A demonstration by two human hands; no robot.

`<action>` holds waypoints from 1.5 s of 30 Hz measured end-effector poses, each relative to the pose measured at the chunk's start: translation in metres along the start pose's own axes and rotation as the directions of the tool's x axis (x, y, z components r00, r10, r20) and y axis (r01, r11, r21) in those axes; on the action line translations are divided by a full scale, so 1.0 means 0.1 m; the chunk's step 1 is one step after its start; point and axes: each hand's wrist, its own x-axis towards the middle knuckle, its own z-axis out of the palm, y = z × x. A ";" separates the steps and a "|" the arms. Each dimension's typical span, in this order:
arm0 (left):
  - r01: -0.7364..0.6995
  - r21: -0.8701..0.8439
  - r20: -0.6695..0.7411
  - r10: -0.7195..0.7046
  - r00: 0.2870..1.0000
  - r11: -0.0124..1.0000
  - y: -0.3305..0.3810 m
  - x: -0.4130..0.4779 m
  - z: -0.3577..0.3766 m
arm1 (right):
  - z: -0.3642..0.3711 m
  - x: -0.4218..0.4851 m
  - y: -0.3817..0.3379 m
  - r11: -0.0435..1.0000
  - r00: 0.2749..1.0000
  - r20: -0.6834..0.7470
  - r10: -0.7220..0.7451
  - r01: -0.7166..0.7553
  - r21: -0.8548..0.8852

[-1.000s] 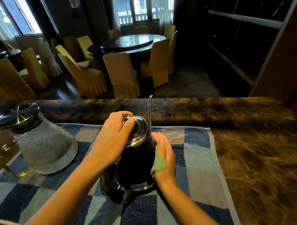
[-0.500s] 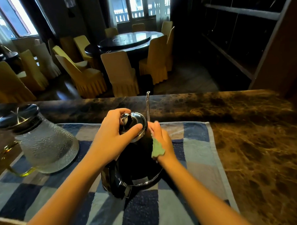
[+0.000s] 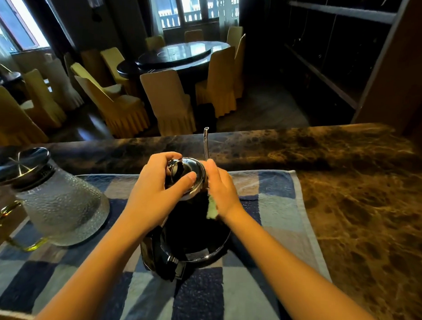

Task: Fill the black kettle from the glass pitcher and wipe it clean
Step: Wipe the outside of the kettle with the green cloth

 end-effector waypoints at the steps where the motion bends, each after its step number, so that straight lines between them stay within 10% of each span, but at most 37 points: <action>1: 0.009 -0.002 0.008 -0.009 1.000 1.000 0.00 0.00 0.00 | -0.05 0.01 0.06 0.996 0.996 0.011 0.087 -0.087 -0.002; 6: 0.010 -0.009 0.013 -0.010 1.000 1.000 0.01 -0.02 0.00 | 0.01 -0.36 0.43 0.929 0.932 -0.195 0.306 -0.247 0.277; 9: 0.023 -0.005 0.016 -0.023 1.000 1.000 0.03 -0.03 0.00 | 0.33 -0.86 0.34 1.000 0.935 -0.355 0.024 -0.026 0.000; 13: 0.001 0.005 0.005 -0.001 1.000 1.000 0.05 -0.03 0.00 | 0.38 -0.68 -0.16 0.981 0.951 -0.251 -0.182 0.193 0.021; 19: -0.002 -0.005 0.012 0.003 1.000 1.000 0.03 -0.01 -0.02 | -0.02 0.02 -0.22 0.994 1.000 0.001 -0.004 0.004 0.114; 23: -0.002 0.017 0.007 0.002 1.000 1.000 0.03 -0.01 0.00 | -0.03 -0.30 0.25 0.967 0.969 -0.132 0.210 -0.186 0.175; 27: -0.008 0.031 0.000 0.008 1.000 0.999 0.04 -0.02 0.00 | 0.25 -0.83 0.19 0.999 0.966 -0.257 -0.024 0.029 0.018; 33: 0.009 0.017 0.001 -0.009 1.000 1.000 0.03 -0.02 0.00 | 0.06 -0.34 -0.19 0.984 0.994 -0.047 -0.099 0.105 0.143; 40: 0.012 0.033 0.009 -0.012 1.000 0.999 0.03 -0.02 0.00 | 0.16 -0.72 0.31 0.985 0.938 -0.310 0.155 -0.123 0.120; 45: 0.044 0.017 0.022 -0.044 0.999 0.999 0.03 -0.03 0.00 | 0.40 -0.90 0.08 0.992 0.954 -0.273 -0.125 0.122 -0.031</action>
